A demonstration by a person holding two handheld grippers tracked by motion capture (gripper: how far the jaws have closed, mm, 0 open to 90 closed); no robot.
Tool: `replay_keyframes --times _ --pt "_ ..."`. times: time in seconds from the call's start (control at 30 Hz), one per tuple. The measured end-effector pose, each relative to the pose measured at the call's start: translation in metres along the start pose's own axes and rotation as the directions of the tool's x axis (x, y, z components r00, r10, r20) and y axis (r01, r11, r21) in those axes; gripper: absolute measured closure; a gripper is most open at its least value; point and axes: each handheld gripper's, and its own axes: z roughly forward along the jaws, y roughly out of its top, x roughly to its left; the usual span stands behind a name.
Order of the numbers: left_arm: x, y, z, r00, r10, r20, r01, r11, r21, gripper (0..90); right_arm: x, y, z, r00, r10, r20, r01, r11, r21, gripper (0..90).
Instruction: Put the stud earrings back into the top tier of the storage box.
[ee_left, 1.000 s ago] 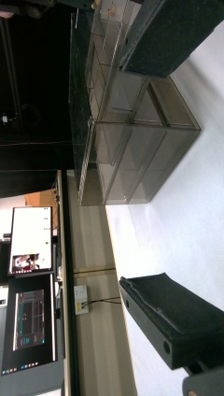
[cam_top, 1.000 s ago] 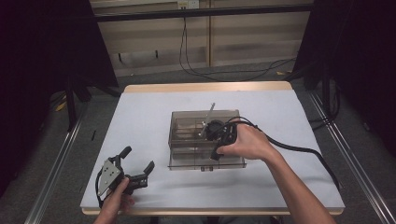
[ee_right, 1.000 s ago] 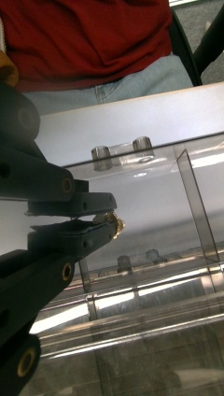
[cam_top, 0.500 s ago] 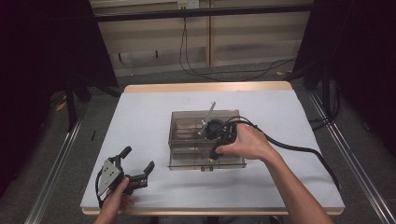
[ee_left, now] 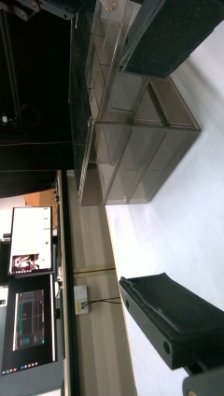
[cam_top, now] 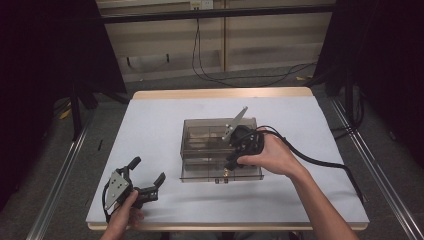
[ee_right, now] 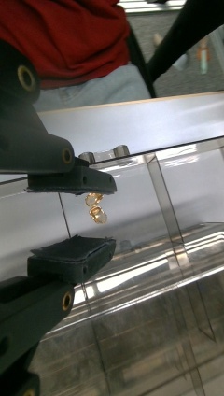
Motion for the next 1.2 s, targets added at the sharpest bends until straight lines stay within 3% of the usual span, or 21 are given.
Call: replay_keyframes --times 0.2,0.4,0.53,0.6,0.63,0.7,0.73,0.8,0.93,1.07,1.2 --pt "0.000 0.000 0.000 1.0000 -0.004 0.002 0.004 1.0000 -0.001 0.0 0.000 -0.015 -0.010 0.9987 0.042 0.030 -0.039 0.9954 -0.088 52.5" --pt "0.000 0.000 0.000 1.0000 0.002 0.004 -0.002 1.0000 0.003 0.0 0.006 -0.034 -0.020 0.9936 0.079 0.081 -0.063 0.9822 -0.177 47.5" --pt "0.001 0.000 0.000 0.9999 0.012 0.002 -0.012 0.9999 0.008 0.0 0.006 -0.054 -0.026 0.9816 0.147 0.122 -0.111 0.9588 -0.261 46.5" --pt "0.000 0.000 0.000 1.0000 0.003 0.002 -0.003 1.0000 0.005 0.0 0.005 -0.066 -0.030 0.9706 0.203 0.130 -0.155 0.9386 -0.308 43.9" --pt "0.000 0.000 0.000 1.0000 0.009 0.001 -0.009 0.9999 0.008 0.0 0.005 -0.070 -0.031 0.9679 0.213 0.133 -0.161 0.9331 -0.322 42.4" --pt "0.000 0.000 0.000 1.0000 0.004 -0.007 -0.004 1.0000 0.003 0.0 0.005 -0.081 -0.036 0.9628 0.249 0.106 -0.196 0.9118 -0.361 38.1" --pt "0.000 0.000 0.000 1.0000 0.002 -0.007 -0.002 1.0000 0.003 0.0 0.005 -0.084 -0.037 0.9618 0.254 0.103 -0.199 0.9074 -0.370 35.9" --pt "0.001 0.000 -0.001 0.9999 0.012 -0.004 -0.012 0.9999 0.010 0.0 0.008 -0.091 -0.040 0.9494 0.281 0.139 -0.211 0.8997 -0.382 29.4" --pt "0.001 0.000 0.000 0.9999 0.013 -0.001 -0.013 0.9999 0.009 0.0 0.011 -0.103 -0.044 0.9386 0.298 0.173 -0.209 0.8912 -0.403 24.1" --pt "0.000 0.000 -0.001 0.9999 0.011 -0.005 -0.011 0.9999 0.008 0.0 0.011 -0.116 -0.046 0.9233 0.328 0.200 -0.212 0.8693 -0.447 18.1" --pt "0.000 0.000 0.000 1.0000 0.004 -0.006 -0.004 1.0000 0.006 0.0 0.012 -0.130 -0.041 0.9183 0.347 0.192 -0.228 0.8577 -0.461 17.0"
